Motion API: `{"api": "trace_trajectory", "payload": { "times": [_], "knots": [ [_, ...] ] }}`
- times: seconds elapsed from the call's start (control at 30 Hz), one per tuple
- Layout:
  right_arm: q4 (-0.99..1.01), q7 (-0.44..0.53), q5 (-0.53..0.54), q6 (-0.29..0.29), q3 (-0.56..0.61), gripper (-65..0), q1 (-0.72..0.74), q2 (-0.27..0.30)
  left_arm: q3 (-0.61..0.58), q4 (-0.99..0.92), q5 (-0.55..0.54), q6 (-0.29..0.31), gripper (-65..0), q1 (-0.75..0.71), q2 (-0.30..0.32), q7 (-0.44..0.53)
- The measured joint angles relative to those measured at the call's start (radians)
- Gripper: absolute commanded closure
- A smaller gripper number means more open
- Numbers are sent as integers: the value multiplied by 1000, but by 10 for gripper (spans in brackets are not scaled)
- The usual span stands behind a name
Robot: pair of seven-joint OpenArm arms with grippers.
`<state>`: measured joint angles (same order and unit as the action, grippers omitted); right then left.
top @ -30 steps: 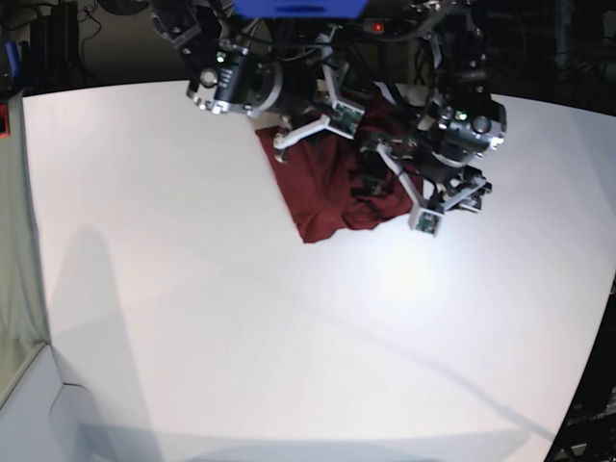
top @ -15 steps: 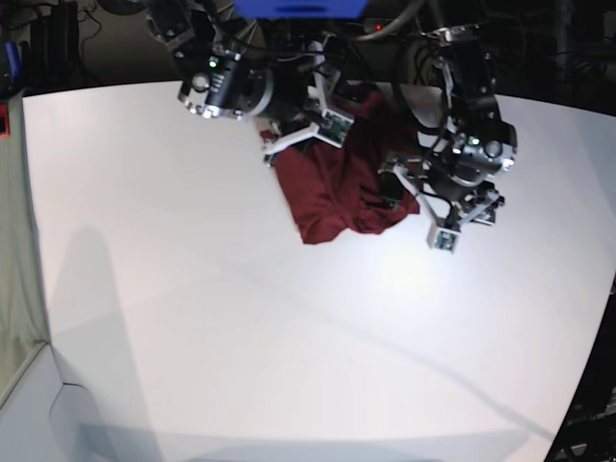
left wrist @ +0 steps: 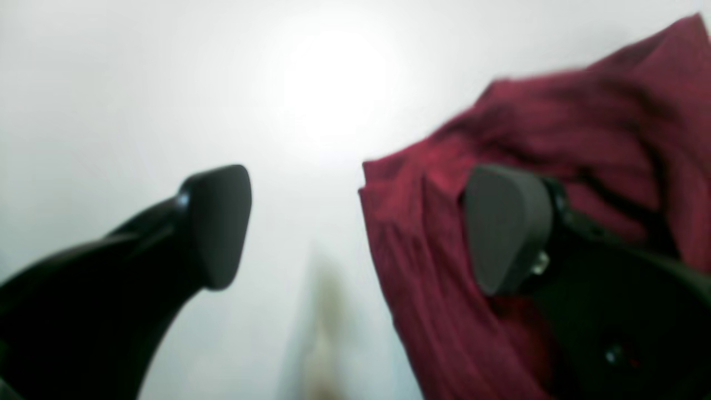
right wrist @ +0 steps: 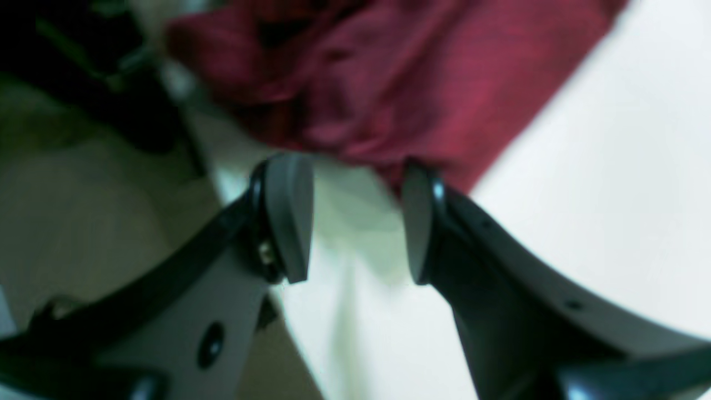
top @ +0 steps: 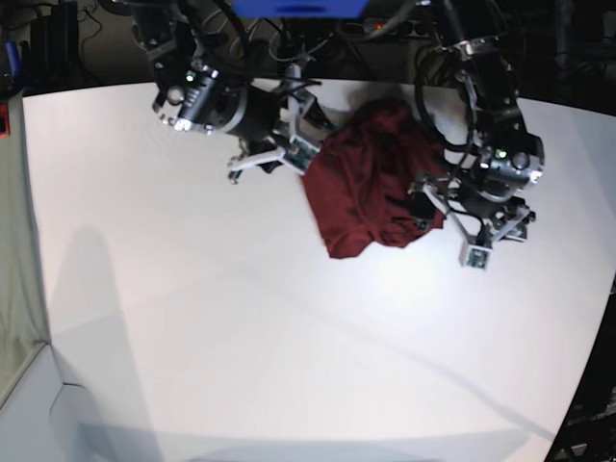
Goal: Layout the t-shirt on the table in an organized manner, then fold the t-shirt properly
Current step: 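Grasp the bundle edge with both grippers and fold it over again, then release the bundle and pull the left gripper back along its edge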
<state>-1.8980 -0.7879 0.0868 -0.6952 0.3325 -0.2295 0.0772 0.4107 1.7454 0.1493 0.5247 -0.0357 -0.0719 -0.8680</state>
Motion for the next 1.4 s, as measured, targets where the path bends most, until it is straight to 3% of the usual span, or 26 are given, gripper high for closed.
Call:
{"api": "trace_trajectory", "payload": {
  "times": [0.17,0.43,1.07,1.17,1.27,1.4],
  "knots": [
    [21,10,-1,0,-127,-269,90,-83,0,2,5,3,-585,-5,0,-11],
    [29,3,0,0,-132,-269,115,-83,1,69,5,3,-585,-12,0,-11],
    [29,2,0,0,-134,-269,112,-83,0,-44,4,3,-581,-14,-5,2],
    [30,3,0,0,-134,-269,112,-83,0,-85,3,3,-504,-16,-3,0],
    [31,2,0,0,-134,-269,112,-83,-1,-95,3,3,-348,-16,-3,2],
    [31,3,0,0,-134,-269,113,-83,-1,-97,0,3,-192,-13,-6,3]
  ]
}}
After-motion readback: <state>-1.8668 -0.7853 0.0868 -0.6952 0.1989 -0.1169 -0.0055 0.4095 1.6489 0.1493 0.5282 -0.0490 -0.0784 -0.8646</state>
